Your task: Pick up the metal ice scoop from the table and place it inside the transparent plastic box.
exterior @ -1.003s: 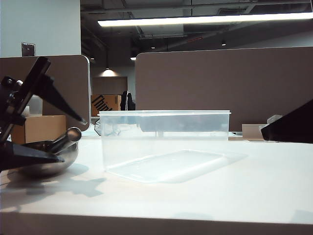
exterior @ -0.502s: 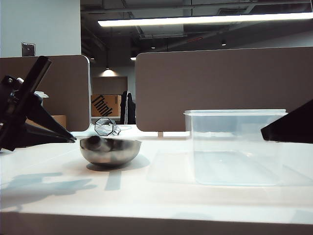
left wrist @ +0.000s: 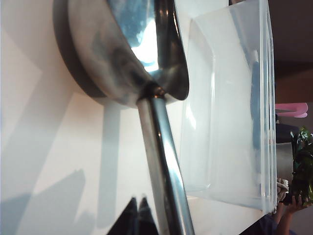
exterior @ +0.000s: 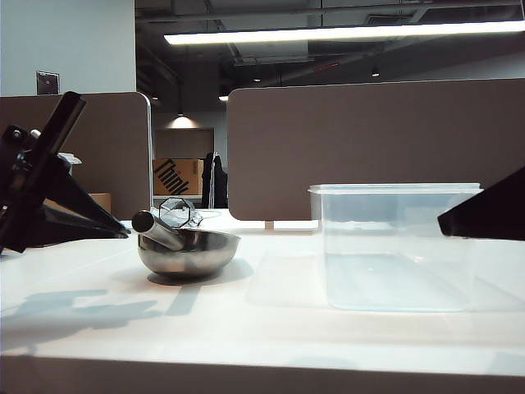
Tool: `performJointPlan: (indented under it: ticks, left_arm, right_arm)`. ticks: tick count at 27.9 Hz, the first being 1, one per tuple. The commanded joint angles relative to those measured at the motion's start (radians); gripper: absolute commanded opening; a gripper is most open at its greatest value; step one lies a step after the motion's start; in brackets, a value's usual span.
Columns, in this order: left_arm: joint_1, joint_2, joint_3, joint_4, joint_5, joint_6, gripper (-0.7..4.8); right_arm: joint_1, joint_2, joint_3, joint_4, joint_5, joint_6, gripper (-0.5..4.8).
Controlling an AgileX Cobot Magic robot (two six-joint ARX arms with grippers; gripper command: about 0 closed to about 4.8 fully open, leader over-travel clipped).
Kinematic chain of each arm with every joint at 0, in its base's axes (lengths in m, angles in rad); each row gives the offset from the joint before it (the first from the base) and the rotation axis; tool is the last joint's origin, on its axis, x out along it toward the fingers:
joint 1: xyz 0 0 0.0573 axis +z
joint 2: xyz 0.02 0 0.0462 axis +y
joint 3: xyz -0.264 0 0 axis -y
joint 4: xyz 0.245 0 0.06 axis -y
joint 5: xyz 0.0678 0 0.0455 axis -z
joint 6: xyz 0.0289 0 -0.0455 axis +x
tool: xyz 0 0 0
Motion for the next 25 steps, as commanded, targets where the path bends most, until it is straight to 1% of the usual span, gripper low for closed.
performJointPlan:
  ticks: [1, 2, 3, 4, 5, 6, 7, 10, 13, 18, 19, 21, 25]
  left_arm:
    - [0.000, -0.002, 0.002, 0.031, 0.032, 0.051, -0.05]
    - [0.000, -0.002, 0.003, 0.047, 0.055, 0.051, 0.03]
    - [0.000, -0.002, 0.003, 0.053, 0.063, 0.051, 0.31]
    - [0.000, -0.002, 0.003, 0.058, 0.068, 0.049, 0.91]
    - [0.000, -0.002, 0.005, 0.056, 0.068, 0.047, 1.79]
    - [0.001, -0.002, 0.008, 0.055, 0.068, 0.048, 2.42]
    - [0.001, 0.004, 0.018, 0.053, 0.069, 0.048, 2.87]
    - [0.001, 0.037, 0.046, 0.053, 0.097, 0.047, 2.87]
    - [0.001, 0.111, 0.100, 0.054, 0.180, 0.049, 2.87]
    - [0.001, 0.306, 0.234, 0.054, 0.348, 0.052, 2.87]
    - [0.001, 0.336, 0.250, 0.055, 0.367, 0.053, 2.87]
    - [0.001, 0.389, 0.275, 0.056, 0.385, 0.055, 2.87]
    - [0.001, 0.416, 0.283, 0.057, 0.372, 0.068, 2.87]
  right_arm:
    - [0.002, 0.000, 0.000, 0.014, -0.002, -0.002, -0.01]
    - [0.002, 0.000, 0.000, 0.014, -0.002, -0.002, -0.01]
    - [0.002, 0.000, 0.000, 0.014, -0.002, -0.002, -0.01]
    - [0.002, 0.000, 0.000, 0.014, -0.002, -0.002, -0.01]
    - [0.002, 0.000, 0.000, 0.014, -0.002, -0.002, -0.01]
    - [0.002, 0.000, 0.000, 0.014, -0.002, -0.002, -0.01]
    - [0.002, 0.000, 0.000, 0.014, -0.002, -0.002, -0.01]
    - [0.002, 0.000, 0.000, 0.014, -0.002, -0.002, -0.01]
    - [0.002, 0.000, 0.000, 0.014, -0.002, -0.002, -0.01]
    - [0.002, 0.002, 0.000, 0.014, -0.002, -0.002, -0.01]
    - [0.002, 0.002, 0.000, 0.014, -0.002, -0.002, -0.01]
    - [0.001, 0.002, 0.000, 0.014, -0.002, -0.002, -0.01]
    - [0.001, 0.001, 0.000, 0.014, -0.002, -0.002, -0.01]
